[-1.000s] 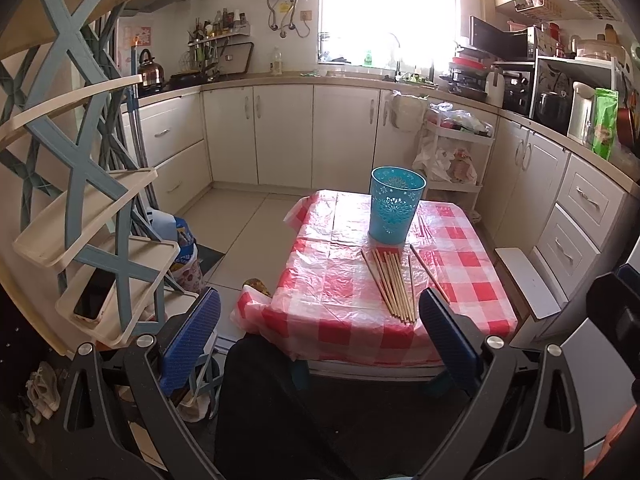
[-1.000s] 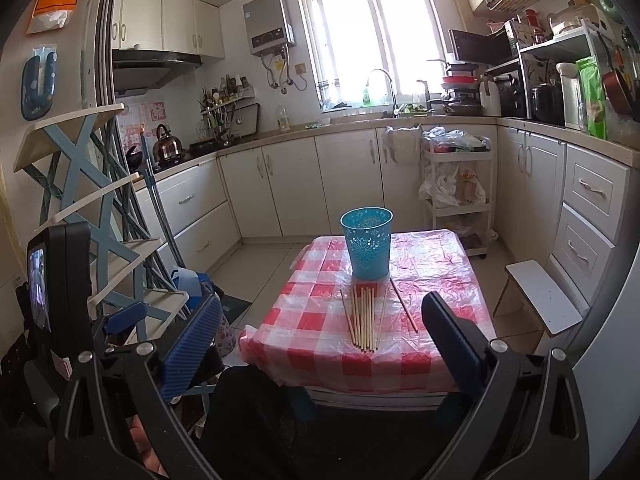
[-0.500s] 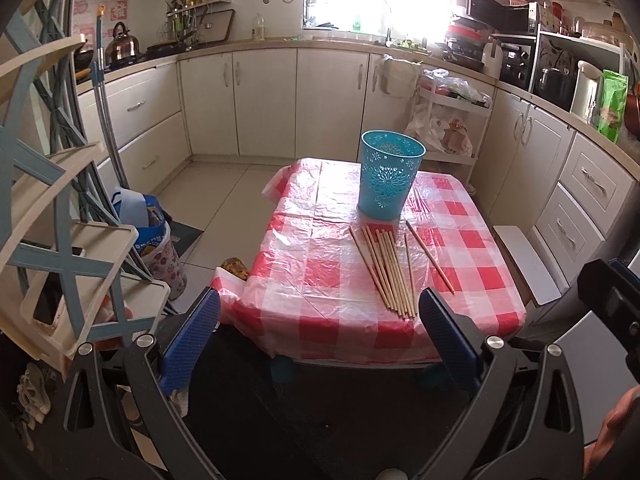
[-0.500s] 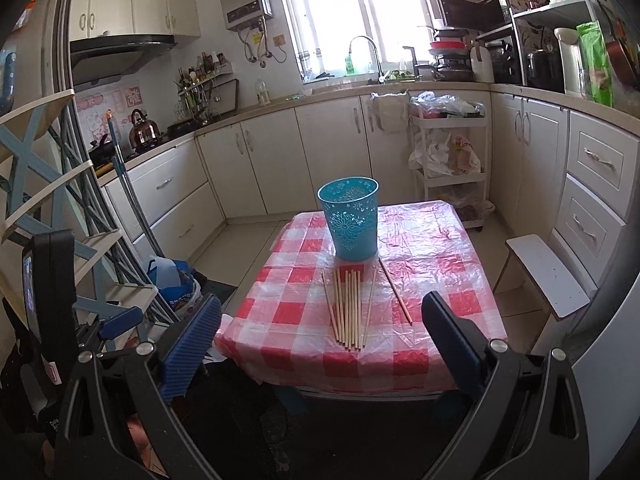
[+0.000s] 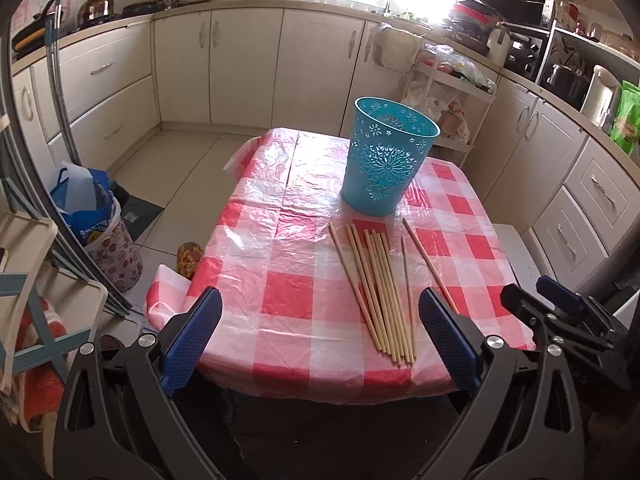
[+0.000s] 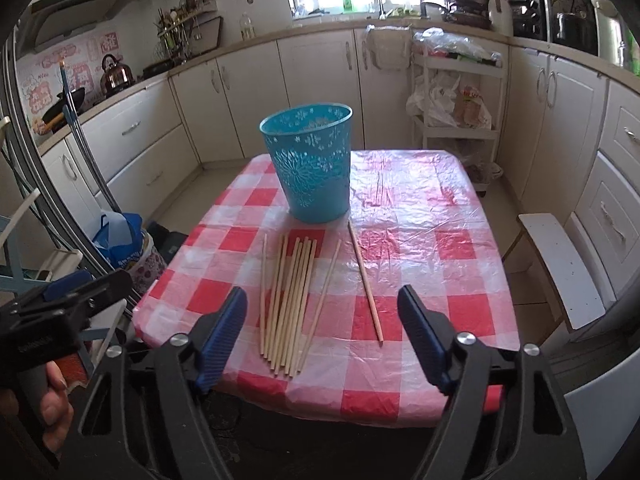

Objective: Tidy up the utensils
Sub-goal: 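Grasp a wooden chopstick with the left gripper while the right gripper grasps another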

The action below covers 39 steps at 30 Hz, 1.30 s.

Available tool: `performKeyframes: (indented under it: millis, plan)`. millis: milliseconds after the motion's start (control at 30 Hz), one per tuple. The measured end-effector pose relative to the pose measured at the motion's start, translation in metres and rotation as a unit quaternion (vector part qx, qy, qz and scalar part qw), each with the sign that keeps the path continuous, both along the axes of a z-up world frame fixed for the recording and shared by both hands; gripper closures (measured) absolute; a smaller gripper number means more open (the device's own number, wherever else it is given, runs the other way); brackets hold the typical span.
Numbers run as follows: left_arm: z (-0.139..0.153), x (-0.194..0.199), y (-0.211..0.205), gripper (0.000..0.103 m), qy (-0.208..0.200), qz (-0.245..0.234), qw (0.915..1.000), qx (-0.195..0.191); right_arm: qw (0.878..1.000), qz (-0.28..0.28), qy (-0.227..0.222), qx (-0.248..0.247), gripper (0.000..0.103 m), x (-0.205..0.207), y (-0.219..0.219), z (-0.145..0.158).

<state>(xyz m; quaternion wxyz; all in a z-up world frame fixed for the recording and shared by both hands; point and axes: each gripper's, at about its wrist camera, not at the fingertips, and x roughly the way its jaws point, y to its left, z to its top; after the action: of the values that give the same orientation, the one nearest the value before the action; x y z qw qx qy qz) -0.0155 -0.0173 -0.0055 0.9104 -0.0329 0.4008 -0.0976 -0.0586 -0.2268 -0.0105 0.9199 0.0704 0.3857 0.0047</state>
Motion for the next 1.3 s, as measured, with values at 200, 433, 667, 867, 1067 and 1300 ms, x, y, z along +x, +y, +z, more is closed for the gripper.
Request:
performKeyframes:
  millis: [200, 433, 667, 867, 1067, 1300]
  plan:
    - [-0.042, 0.062, -0.027, 0.008, 0.028, 0.018, 0.9991, 0.027, 0.998, 0.040, 0.053, -0.010, 0.064, 0.068, -0.011, -0.049]
    - [-0.094, 0.119, -0.056, 0.034, 0.074, 0.014, 0.9966, 0.034, 0.994, 0.049, 0.099, -0.004, 0.080, 0.123, -0.025, -0.092]
    - [-0.118, 0.148, -0.069, 0.041, 0.089, 0.019, 0.9948, 0.045, 0.993, 0.058, 0.101, -0.014, 0.082, 0.146, -0.029, -0.105]
    - [-0.130, 0.164, -0.072, 0.047, 0.104, 0.020, 0.9930, 0.053, 0.993, 0.059, 0.102, -0.009, 0.087, 0.160, -0.034, -0.109]
    - [-0.130, 0.171, -0.086, 0.074, 0.091, -0.020, 0.9933, 0.068, 0.995, 0.044, 0.093, -0.004, 0.097, 0.158, -0.038, -0.111]
    - [-0.131, 0.179, -0.089, 0.096, 0.095, -0.144, 0.9845, 0.031, 0.990, 0.014, 0.065, 0.121, 0.097, 0.139, -0.064, -0.120]
